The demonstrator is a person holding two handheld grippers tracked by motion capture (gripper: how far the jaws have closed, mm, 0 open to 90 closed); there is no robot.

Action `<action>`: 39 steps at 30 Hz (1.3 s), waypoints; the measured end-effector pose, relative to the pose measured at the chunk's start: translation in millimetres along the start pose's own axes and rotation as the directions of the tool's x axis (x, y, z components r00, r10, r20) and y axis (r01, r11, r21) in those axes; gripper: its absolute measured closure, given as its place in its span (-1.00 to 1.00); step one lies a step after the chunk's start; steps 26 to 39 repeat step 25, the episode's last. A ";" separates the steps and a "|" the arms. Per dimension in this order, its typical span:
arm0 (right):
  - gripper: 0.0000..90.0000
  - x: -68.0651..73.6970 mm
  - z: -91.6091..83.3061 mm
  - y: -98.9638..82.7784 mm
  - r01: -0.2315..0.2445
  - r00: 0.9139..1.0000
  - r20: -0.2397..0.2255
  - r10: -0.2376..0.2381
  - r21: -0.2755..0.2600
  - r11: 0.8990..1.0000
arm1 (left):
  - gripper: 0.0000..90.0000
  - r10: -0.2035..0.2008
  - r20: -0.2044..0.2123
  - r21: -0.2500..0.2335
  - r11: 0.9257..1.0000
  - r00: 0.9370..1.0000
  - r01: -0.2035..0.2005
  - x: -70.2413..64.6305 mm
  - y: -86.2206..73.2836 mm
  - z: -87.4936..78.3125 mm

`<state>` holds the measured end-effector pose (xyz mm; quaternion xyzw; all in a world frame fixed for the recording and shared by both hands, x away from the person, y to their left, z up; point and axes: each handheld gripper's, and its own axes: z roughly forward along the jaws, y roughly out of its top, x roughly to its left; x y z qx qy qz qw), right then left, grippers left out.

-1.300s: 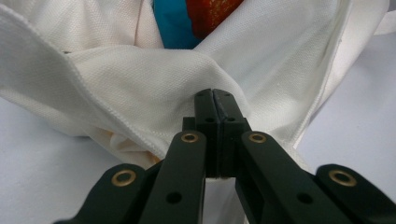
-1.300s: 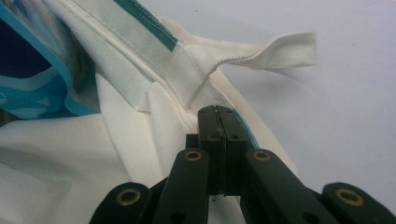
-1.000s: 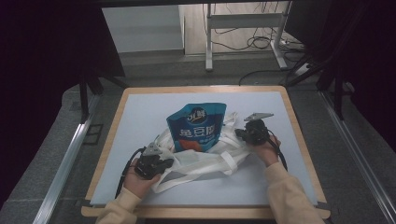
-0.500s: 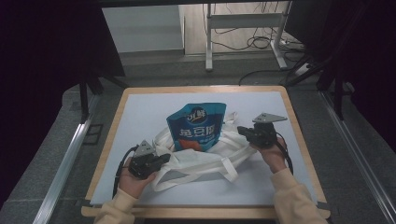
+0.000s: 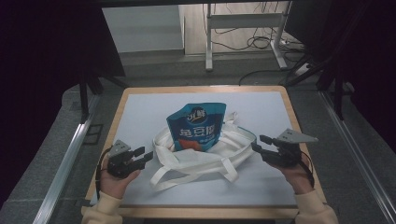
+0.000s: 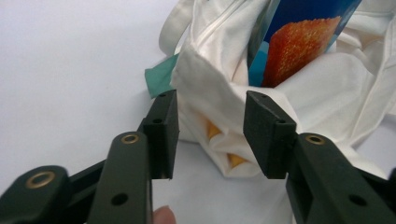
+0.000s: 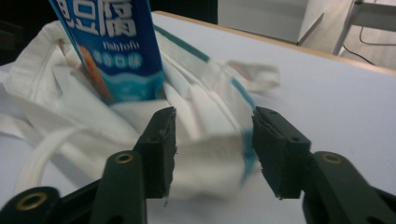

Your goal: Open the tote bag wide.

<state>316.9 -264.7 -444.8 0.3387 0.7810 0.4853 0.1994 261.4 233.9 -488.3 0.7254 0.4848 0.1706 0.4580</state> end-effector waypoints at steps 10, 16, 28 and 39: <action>-0.05 -21.8 -15.5 -40.5 -0.087 0.995 0.059 0.084 0.061 0.994 | -0.19 -0.013 -0.039 0.065 0.998 0.999 0.016 13.2 -17.4 2.6; -0.06 -21.6 -7.3 -46.7 -0.085 0.995 0.064 0.079 0.095 0.992 | -0.29 -0.002 -0.044 0.078 0.997 0.999 0.006 12.1 -18.2 6.2; -0.09 -22.1 -9.4 -46.5 -0.091 0.994 0.070 0.085 0.083 0.992 | -0.34 0.003 -0.050 0.097 0.995 0.999 0.002 12.7 -18.7 10.4; -0.09 -22.1 -9.4 -46.5 -0.091 0.994 0.070 0.085 0.083 0.992 | -0.34 0.003 -0.050 0.097 0.995 0.999 0.002 12.7 -18.7 10.4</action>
